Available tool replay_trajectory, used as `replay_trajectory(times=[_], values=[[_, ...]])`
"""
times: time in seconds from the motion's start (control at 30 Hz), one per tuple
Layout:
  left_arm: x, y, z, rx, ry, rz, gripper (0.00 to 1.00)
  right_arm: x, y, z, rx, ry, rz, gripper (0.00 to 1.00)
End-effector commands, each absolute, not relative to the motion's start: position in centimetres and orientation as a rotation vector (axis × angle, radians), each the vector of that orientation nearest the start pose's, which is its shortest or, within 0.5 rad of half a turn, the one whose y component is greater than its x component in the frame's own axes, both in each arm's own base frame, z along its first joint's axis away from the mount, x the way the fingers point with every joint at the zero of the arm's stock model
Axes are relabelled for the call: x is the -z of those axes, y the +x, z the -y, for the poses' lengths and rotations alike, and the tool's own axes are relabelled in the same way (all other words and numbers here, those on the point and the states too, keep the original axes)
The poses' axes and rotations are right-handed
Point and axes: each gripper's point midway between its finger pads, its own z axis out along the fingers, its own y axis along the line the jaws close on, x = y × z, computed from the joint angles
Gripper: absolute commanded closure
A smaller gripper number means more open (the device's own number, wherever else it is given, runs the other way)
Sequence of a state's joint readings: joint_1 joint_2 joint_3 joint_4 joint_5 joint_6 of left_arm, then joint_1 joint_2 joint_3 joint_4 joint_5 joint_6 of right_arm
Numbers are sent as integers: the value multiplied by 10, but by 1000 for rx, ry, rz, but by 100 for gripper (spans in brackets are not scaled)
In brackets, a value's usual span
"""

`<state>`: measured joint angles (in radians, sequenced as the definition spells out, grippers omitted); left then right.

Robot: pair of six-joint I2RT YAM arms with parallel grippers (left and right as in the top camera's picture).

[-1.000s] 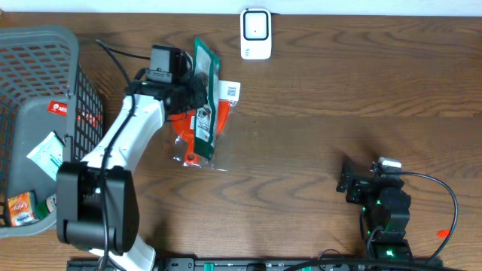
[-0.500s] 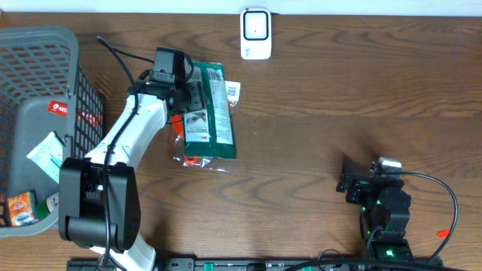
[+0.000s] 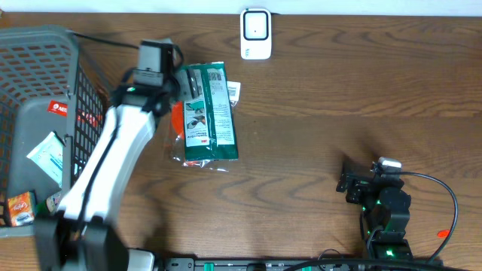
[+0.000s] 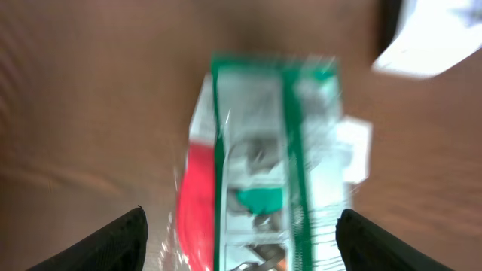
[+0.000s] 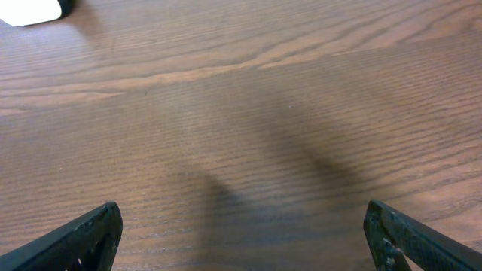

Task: Scan the item barcode
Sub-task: 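Lower the gloves bag onto the red dustpan pack and release, then move the open left gripper back into the basket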

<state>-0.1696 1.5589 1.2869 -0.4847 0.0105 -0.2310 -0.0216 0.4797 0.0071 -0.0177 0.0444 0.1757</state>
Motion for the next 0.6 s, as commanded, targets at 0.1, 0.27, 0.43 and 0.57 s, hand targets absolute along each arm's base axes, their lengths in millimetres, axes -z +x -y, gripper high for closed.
replay_trajectory(times=[0.1, 0.27, 0.43, 0.57], values=[[-387, 415, 33, -23, -81, -1869, 20, -61, 248, 14, -47, 246, -2046, 1], [-468, 365, -39, -367, -275, -1623, 13, -62, 248, 14, -47, 246, -2044, 1], [-485, 322, -121, -635, -538, -1526, 11, -62, 248, 14, -47, 246, -2044, 1], [-464, 308, -179, -762, -705, -1545, 7, -62, 248, 14, -47, 246, -2044, 1]])
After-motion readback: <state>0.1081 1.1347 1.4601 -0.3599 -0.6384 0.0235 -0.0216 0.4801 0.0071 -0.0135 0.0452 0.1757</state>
